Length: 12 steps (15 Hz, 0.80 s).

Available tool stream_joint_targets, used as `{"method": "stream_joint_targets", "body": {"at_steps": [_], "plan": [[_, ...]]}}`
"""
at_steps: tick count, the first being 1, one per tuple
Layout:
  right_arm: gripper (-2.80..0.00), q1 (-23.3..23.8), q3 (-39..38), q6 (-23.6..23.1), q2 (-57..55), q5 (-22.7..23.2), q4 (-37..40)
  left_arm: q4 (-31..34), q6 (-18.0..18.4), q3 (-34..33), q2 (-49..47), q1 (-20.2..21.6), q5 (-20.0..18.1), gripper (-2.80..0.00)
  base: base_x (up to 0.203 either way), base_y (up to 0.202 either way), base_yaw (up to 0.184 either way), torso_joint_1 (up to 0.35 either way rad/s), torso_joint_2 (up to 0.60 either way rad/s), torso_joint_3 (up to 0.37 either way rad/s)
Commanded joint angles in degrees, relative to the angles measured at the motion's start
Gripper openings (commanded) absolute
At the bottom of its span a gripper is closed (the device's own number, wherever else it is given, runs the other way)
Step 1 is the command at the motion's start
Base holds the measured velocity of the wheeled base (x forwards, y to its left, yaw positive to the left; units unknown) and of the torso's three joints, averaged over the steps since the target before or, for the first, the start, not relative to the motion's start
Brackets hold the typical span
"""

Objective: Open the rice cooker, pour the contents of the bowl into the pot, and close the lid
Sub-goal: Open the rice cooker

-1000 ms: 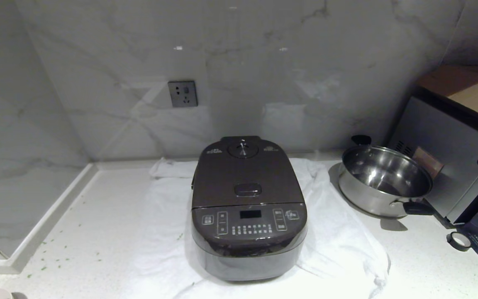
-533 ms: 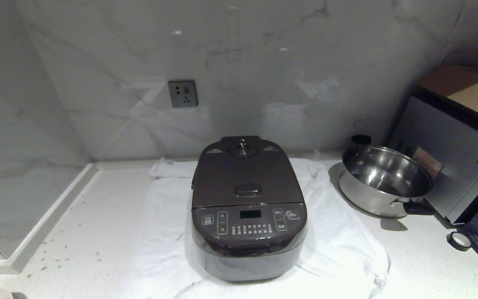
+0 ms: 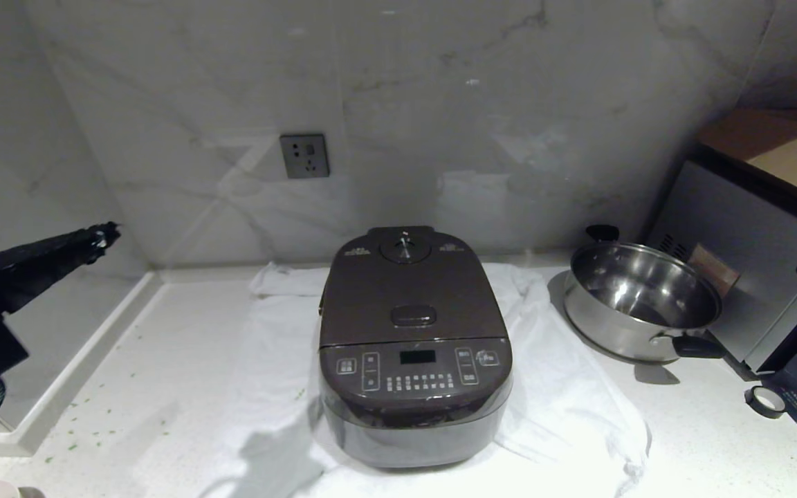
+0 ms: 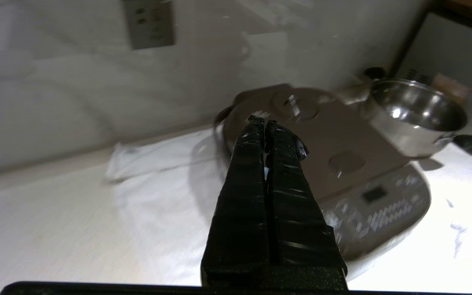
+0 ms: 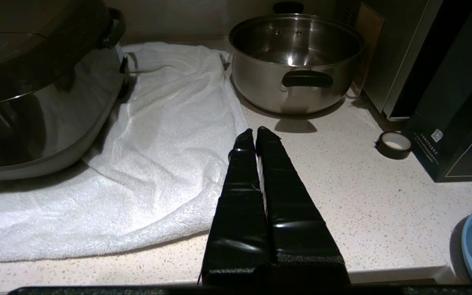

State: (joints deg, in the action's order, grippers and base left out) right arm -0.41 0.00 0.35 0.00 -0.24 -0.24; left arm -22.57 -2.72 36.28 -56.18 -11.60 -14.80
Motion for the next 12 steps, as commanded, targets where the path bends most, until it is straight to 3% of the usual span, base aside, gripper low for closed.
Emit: {"method": "stream_joint_targets", "body": {"at_steps": [1,3,6,12], "plan": [[-2.8,-0.02,-0.09,0.0,0.0,-0.02,-0.02,-0.5,-0.01,8.1,-12.6,-7.35,2.73,-2.8,0.0,0.0,0.0,0.0,0.0,0.0],[-2.8,-0.02,-0.09,0.0,0.0,-0.02,-0.02,-0.63,0.06,14.19,-18.19,-13.54,6.08,-2.8,0.0,0.0,0.0,0.0,0.0,0.0],[-2.8,-0.02,-0.09,0.0,0.0,-0.02,-0.02,-0.71,0.05,19.4,-24.42,-18.07,7.57,-2.8,0.0,0.0,0.0,0.0,0.0,0.0],[-2.8,-0.02,-0.09,0.0,0.0,-0.02,-0.02,-0.8,1.55,20.2,-29.82,-23.78,8.03,-2.8,0.0,0.0,0.0,0.0,0.0,0.0]]}}
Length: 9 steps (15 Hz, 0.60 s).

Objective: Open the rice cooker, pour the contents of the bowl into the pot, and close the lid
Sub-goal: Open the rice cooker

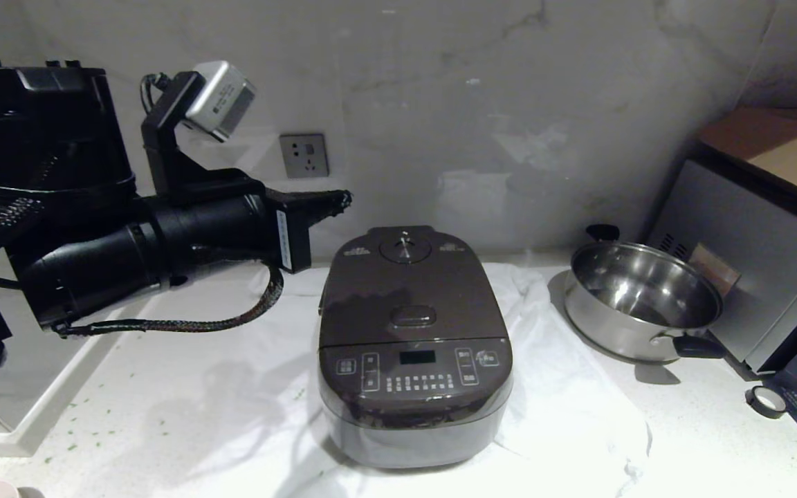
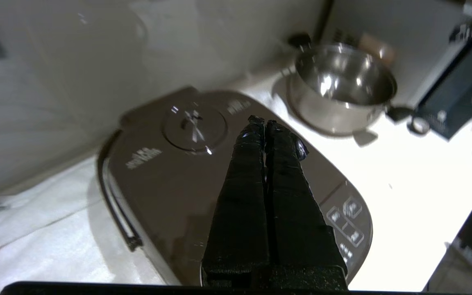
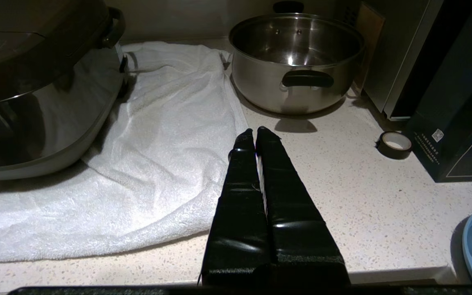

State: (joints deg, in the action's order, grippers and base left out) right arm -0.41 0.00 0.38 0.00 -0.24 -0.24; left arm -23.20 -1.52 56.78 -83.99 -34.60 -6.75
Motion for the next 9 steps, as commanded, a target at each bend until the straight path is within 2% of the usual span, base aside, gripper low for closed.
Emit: {"method": "stream_joint_targets", "body": {"at_steps": [1,6,9], "plan": [[-2.8,-0.02,-0.09,-0.03,0.0,-0.02,-0.02,-0.18,0.62,-0.43,-2.64,-1.33,-0.01,-2.8,0.0,0.0,0.0,0.0,0.0,0.0],[-2.8,-0.02,-0.09,-0.03,0.0,-0.02,-0.02,-0.16,1.66,-2.3,-6.39,-7.39,0.28,-2.8,0.0,0.0,0.0,0.0,0.0,0.0],[-2.8,-0.02,-0.09,-0.03,0.0,-0.02,-0.02,-0.19,1.87,-1.95,-11.52,-10.78,3.07,-2.8,0.0,0.0,0.0,0.0,0.0,0.0]]}}
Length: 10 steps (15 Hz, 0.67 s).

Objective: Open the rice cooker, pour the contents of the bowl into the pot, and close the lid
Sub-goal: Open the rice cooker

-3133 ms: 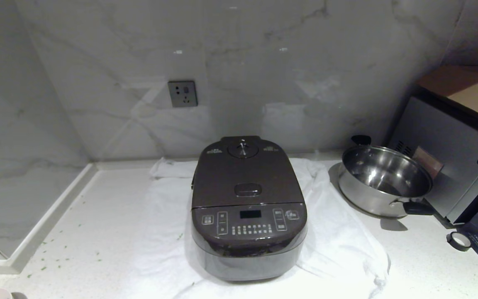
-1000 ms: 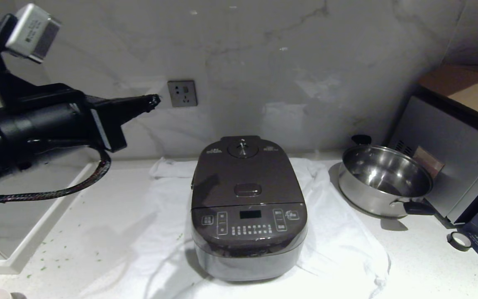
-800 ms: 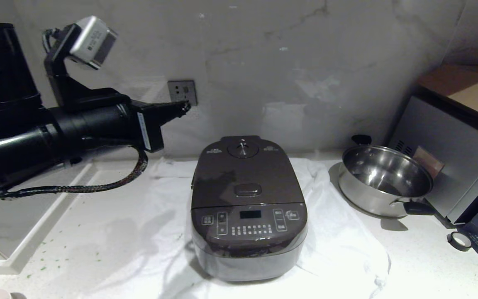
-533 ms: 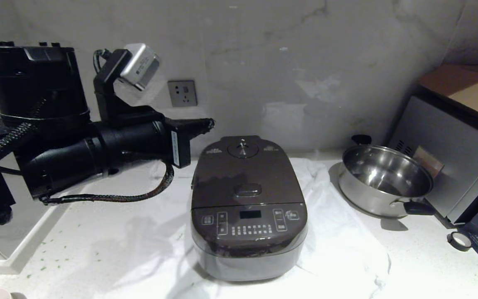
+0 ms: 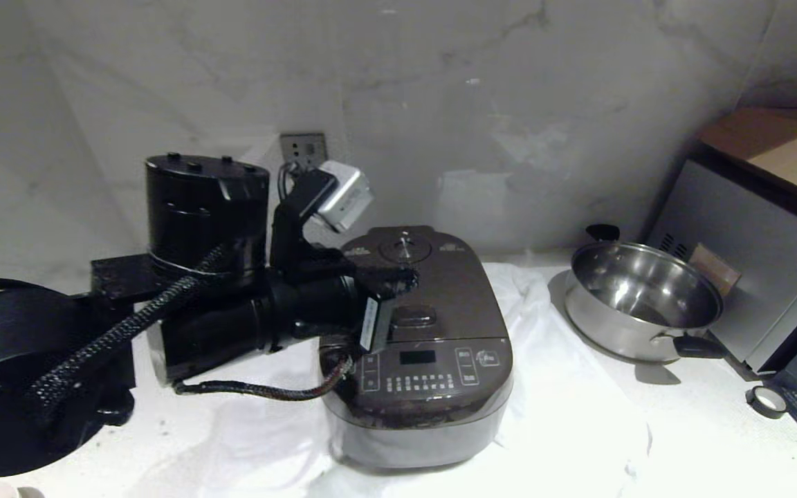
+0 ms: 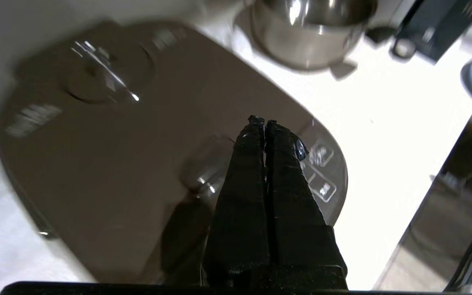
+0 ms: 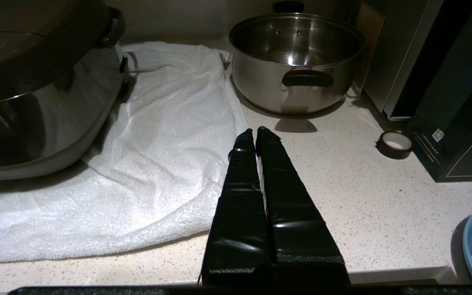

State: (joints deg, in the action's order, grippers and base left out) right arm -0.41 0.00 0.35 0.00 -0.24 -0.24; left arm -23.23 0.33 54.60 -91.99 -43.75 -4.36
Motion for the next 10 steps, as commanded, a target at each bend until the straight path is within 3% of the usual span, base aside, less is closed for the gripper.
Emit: {"method": "stream_joint_targets", "body": {"at_steps": [1,3,6,10], "plan": [[-2.8,-0.02,-0.09,0.0,0.0,-0.02,-0.02,-0.66,0.02,0.62,-4.97,-2.44,1.48,-2.8,0.0,0.0,0.0,0.0,0.0,0.0],[-2.8,-0.02,-0.09,0.0,0.0,-0.02,-0.02,-3.58,0.09,1.4,-7.91,-3.22,2.96,-2.8,0.0,0.0,0.0,0.0,0.0,0.0],[-2.8,-0.02,-0.09,0.0,0.0,-0.02,-0.02,-8.43,0.27,3.63,-13.23,-4.32,9.69,-2.8,0.0,0.0,0.0,0.0,0.0,0.0],[-2.8,-0.02,-0.09,0.0,0.0,-0.02,-0.02,-8.85,2.23,4.06,-13.92,-2.17,10.07,-2.8,0.0,0.0,0.0,0.0,0.0,0.0]]}}
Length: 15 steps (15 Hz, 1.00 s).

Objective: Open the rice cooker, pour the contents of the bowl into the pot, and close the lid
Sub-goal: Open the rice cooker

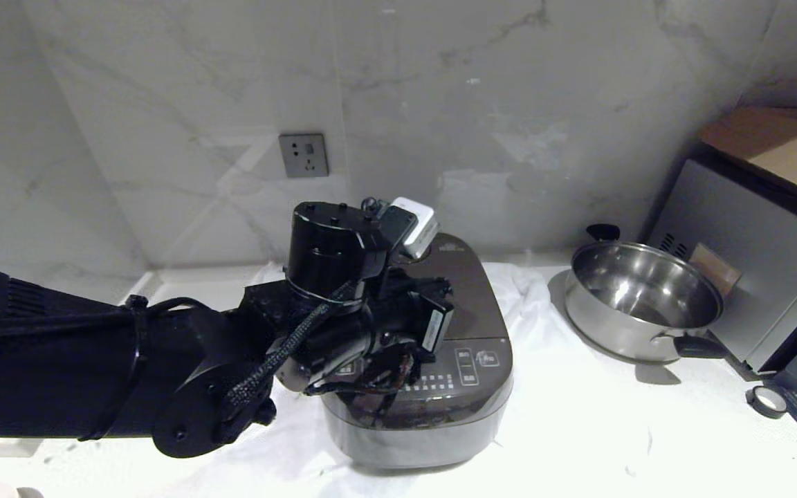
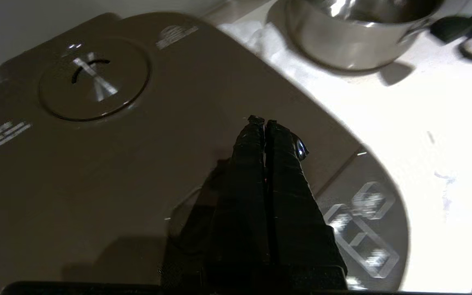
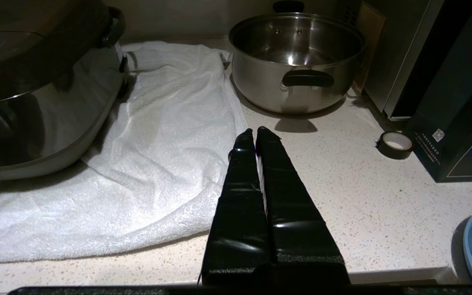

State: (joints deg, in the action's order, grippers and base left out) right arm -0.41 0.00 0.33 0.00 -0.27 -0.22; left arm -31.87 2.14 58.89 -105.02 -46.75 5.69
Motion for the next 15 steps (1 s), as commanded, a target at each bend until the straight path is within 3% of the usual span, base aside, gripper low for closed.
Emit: {"method": "stream_joint_targets", "body": {"at_steps": [1,7,15], "plan": [[-2.8,-0.02,-0.09,0.02,0.0,0.0,-0.04,-0.21,0.86,-0.8,-0.69,1.32,-0.06,-2.8,0.0,0.0,0.0,0.0,0.0,0.0],[-2.8,-0.02,-0.09,0.02,0.0,0.0,-0.04,-0.21,1.73,-4.83,0.57,1.67,-0.42,-2.8,0.0,0.0,0.0,0.0,0.0,0.0],[-2.8,-0.02,-0.09,0.02,0.09,0.0,-0.04,-0.3,1.9,-5.1,-0.45,1.58,-0.25,-2.8,0.0,0.0,0.0,0.0,0.0,0.0]]}}
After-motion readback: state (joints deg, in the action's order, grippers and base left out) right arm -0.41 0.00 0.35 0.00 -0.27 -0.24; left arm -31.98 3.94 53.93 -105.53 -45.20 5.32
